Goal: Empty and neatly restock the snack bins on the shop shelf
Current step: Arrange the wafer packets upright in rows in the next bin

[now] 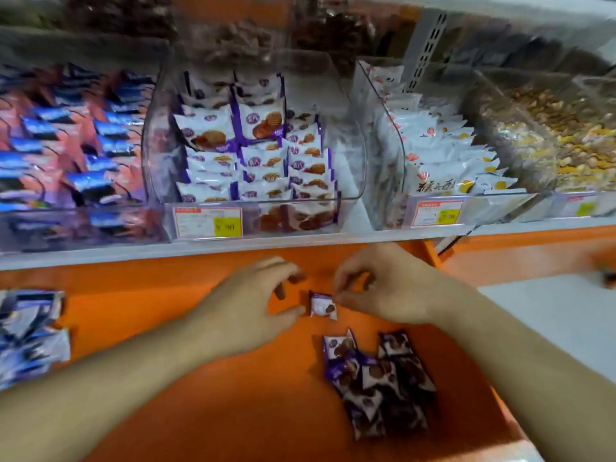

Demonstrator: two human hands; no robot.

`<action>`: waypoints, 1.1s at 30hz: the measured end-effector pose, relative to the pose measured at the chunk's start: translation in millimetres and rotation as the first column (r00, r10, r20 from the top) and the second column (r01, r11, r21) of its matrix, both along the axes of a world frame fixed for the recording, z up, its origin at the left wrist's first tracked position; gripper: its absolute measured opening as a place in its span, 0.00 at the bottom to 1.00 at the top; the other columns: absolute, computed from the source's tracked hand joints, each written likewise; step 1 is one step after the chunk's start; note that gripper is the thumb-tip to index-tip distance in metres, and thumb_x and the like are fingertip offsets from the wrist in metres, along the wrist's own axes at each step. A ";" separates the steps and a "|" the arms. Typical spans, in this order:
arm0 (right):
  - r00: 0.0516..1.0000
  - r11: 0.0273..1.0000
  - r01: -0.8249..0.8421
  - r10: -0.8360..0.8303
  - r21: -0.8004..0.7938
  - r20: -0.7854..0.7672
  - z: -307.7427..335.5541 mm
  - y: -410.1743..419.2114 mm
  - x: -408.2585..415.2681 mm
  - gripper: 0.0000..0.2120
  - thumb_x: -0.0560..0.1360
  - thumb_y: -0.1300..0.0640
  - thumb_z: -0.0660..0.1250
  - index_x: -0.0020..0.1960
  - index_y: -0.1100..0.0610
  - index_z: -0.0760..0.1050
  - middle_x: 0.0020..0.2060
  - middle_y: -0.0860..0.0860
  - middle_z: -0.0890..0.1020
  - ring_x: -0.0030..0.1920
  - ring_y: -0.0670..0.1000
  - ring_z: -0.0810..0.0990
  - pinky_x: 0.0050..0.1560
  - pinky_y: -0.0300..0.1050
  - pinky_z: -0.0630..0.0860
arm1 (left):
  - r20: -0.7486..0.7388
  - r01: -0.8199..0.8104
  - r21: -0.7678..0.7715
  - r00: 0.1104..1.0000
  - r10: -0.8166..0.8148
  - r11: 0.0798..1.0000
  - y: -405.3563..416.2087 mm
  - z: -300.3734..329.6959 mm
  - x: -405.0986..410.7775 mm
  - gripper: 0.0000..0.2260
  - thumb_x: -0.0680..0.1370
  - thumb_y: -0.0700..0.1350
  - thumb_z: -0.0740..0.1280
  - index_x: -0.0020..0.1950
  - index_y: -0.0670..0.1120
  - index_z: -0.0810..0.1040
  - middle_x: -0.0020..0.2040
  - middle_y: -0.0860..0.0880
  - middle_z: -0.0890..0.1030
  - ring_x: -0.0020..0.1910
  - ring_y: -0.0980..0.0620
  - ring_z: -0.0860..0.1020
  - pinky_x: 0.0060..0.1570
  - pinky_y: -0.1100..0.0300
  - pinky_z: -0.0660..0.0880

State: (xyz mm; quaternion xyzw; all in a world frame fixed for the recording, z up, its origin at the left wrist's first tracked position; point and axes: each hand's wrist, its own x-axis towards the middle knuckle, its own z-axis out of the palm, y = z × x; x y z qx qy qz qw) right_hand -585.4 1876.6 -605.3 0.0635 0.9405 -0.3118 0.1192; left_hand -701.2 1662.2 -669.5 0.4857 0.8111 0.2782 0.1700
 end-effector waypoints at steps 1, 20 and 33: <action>0.998 0.999 0.002 -0.004 0.043 0.057 -24.4 4.7 4.3 0.05 0.76 0.57 0.75 0.48 0.48 0.86 0.44 0.41 0.86 0.47 0.38 0.82 0.45 0.29 0.74 | 0.029 -0.016 -0.053 0.999 0.018 0.998 2.2 -27.0 4.2 0.19 0.76 0.57 0.74 0.65 0.59 0.77 0.56 0.63 0.75 0.50 0.63 0.76 0.51 0.65 0.74; 0.968 0.968 0.054 -0.111 0.246 0.225 -267.6 40.6 -23.9 0.27 0.76 0.54 0.75 0.73 0.46 0.72 0.68 0.50 0.77 0.65 0.54 0.78 0.62 0.51 0.80 | 0.199 -0.076 -0.251 0.972 0.128 0.965 70.6 -237.8 70.5 0.20 0.78 0.52 0.74 0.69 0.55 0.77 0.70 0.57 0.76 0.71 0.51 0.68 0.71 0.53 0.66; 0.913 0.937 0.350 -0.342 0.003 0.221 -195.2 50.1 -1.0 0.27 0.67 0.48 0.84 0.59 0.42 0.73 0.49 0.46 0.81 0.42 0.45 0.82 0.35 0.41 0.79 | 0.442 -0.252 -0.372 0.798 0.409 0.893 65.8 -210.9 66.2 0.03 0.80 0.45 0.72 0.53 0.53 0.81 0.51 0.53 0.80 0.50 0.52 0.80 0.47 0.60 0.74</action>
